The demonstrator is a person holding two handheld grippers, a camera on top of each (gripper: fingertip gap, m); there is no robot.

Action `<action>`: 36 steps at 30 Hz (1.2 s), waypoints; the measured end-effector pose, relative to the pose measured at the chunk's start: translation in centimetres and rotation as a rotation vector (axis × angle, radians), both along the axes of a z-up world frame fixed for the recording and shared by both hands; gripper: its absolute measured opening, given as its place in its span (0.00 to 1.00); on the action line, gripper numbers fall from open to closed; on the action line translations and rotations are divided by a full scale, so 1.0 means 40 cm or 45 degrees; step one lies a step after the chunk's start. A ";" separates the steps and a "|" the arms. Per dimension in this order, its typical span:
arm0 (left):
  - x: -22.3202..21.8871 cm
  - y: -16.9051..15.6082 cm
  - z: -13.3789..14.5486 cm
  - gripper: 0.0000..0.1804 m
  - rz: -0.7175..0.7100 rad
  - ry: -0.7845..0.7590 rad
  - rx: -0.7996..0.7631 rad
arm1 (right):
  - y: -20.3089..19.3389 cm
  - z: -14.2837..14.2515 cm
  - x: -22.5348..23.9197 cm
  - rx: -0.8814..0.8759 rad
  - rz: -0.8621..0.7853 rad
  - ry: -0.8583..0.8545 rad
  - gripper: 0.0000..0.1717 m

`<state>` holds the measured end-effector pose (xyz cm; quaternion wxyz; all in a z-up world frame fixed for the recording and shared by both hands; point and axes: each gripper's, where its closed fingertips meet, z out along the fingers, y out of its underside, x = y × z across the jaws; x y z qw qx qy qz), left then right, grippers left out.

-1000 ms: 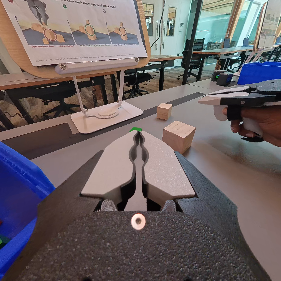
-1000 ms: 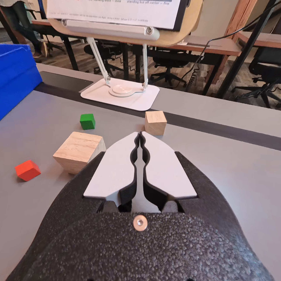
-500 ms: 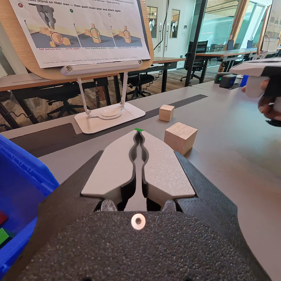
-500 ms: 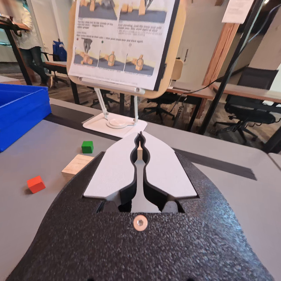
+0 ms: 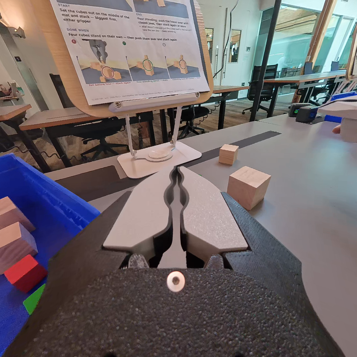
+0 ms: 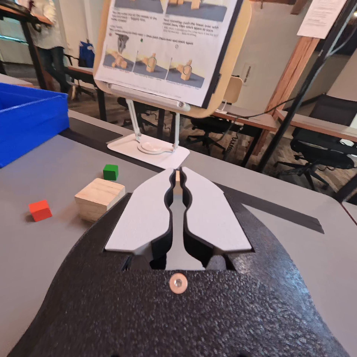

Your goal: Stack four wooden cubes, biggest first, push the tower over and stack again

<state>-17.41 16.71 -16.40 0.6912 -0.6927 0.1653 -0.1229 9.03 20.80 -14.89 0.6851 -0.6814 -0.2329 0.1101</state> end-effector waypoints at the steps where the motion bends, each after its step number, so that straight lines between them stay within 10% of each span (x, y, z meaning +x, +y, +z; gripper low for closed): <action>1: 0.000 -0.001 0.002 0.00 0.001 0.005 0.006 | 0.005 -0.009 0.001 -0.018 -0.032 -0.011 0.04; 20: 0.008 -0.003 -0.012 0.00 0.010 0.063 0.010 | 0.012 -0.053 -0.015 -0.072 -0.033 -0.037 0.09; 36: 0.021 -0.001 -0.025 0.00 -0.018 0.074 -0.012 | -0.027 -0.271 -0.266 -0.520 0.654 -0.414 0.61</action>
